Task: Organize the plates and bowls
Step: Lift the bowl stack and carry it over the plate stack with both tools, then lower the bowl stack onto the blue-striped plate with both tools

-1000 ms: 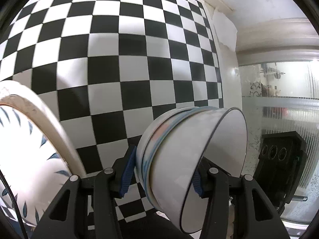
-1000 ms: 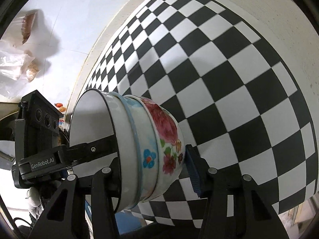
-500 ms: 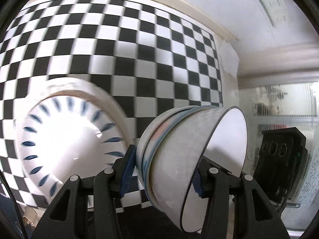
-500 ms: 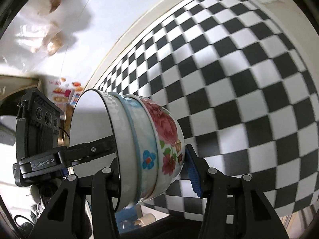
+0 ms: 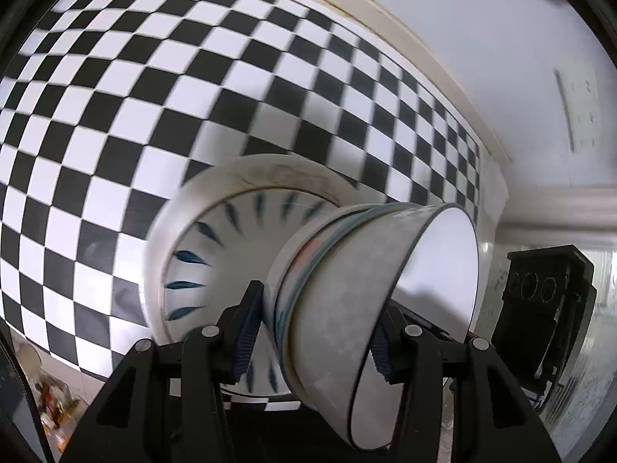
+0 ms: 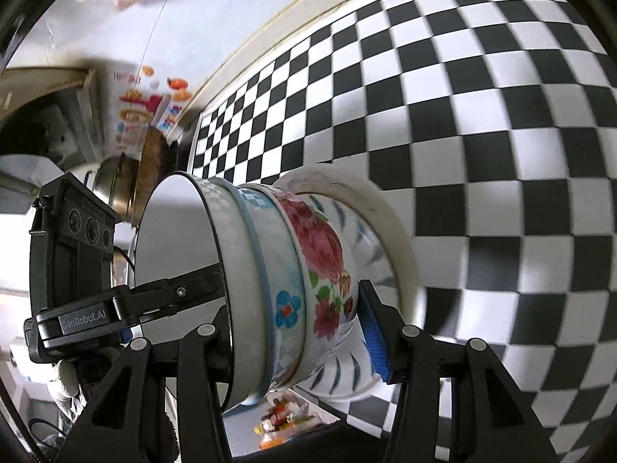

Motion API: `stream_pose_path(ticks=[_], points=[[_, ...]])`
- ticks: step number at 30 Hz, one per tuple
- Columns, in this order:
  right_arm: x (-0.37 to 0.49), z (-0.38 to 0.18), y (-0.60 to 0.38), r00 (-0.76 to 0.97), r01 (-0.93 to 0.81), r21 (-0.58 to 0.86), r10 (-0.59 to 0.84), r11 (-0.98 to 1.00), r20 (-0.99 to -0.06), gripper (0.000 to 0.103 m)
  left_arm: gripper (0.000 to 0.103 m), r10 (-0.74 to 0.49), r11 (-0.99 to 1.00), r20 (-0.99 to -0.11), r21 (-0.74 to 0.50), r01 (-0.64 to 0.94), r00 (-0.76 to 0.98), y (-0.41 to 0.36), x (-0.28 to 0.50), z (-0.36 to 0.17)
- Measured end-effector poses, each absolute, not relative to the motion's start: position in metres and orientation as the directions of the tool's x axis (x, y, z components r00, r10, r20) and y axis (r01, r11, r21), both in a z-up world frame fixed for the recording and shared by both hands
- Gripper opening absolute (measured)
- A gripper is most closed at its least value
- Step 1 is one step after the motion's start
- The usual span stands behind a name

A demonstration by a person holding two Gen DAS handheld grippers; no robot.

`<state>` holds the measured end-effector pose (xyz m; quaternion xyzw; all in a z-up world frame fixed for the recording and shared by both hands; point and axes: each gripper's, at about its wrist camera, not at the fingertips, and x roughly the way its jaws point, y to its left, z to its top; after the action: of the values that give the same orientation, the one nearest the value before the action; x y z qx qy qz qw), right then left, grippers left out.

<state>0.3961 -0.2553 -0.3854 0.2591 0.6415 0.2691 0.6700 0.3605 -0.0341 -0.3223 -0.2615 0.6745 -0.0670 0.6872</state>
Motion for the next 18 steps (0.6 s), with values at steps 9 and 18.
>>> stream_pose_path(ticks=[9,18], points=[[0.405,-0.407,-0.226,-0.041,-0.041,0.69,0.689,0.723,-0.724,0.053,0.047,-0.442,0.84,-0.894,-0.44,-0.317,0.069,-0.02,0.359,-0.339],[0.407,-0.419,-0.222,-0.068,-0.021,0.685,0.683,0.728,-0.727,0.053,0.047,-0.442,0.839,-0.896,-0.43,-0.333,0.043,-0.016,0.358,-0.35]])
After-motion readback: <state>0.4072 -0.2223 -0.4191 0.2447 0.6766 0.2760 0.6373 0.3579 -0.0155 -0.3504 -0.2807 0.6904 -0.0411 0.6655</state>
